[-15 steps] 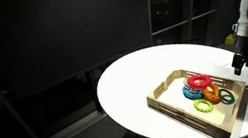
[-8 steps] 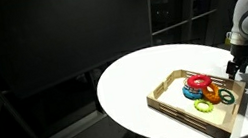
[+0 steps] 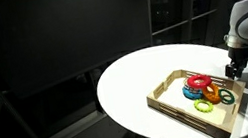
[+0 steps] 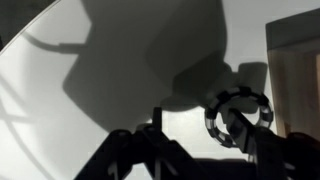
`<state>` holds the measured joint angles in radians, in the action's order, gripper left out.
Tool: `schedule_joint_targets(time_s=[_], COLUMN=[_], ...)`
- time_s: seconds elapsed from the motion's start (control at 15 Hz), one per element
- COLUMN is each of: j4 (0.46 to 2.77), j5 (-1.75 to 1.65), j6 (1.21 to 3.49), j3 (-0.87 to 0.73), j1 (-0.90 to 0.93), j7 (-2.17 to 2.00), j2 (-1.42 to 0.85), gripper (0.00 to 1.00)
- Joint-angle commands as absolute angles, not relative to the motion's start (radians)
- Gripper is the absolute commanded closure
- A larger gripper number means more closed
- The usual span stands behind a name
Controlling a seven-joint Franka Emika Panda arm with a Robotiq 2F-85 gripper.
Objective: Put the ring onto the tray
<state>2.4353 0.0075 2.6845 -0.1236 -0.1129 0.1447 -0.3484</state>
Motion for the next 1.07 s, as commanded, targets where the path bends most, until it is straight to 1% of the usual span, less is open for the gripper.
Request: schedule_joint_targets(time_s=[0.0,0.67,1.0], j4=[2.418,2.411,2.407], j5=[0.005,-0.026,-0.055], j6=[2.689,2.681,2.68], j3=[-0.111,-0.126,-0.134], j1=[-0.123,-0.096,-0.082], j7=[0.123,0.088,0.051], j2=[-0.359,-0.359,-0.363], gripper=[0.3,0.34,0.33])
